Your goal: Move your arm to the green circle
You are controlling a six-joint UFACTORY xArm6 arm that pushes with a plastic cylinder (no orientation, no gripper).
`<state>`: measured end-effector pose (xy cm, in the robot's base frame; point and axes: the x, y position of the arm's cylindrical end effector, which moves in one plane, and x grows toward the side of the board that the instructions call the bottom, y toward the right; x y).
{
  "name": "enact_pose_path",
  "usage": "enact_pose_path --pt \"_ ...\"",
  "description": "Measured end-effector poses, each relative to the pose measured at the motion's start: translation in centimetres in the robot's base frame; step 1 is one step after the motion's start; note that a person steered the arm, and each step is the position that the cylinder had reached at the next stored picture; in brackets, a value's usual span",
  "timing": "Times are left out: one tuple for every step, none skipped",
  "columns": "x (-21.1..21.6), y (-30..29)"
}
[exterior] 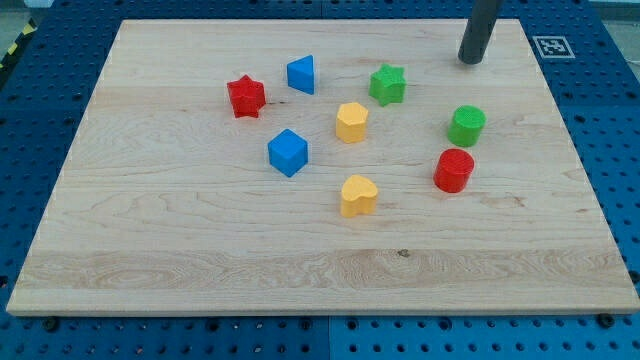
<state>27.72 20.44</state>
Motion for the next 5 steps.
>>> enact_pose_path --pt "-0.3 0.1" --pt "-0.4 0.2" --pt "-0.4 0.2" --pt "0.1 0.2" --pt "0.7 0.2"
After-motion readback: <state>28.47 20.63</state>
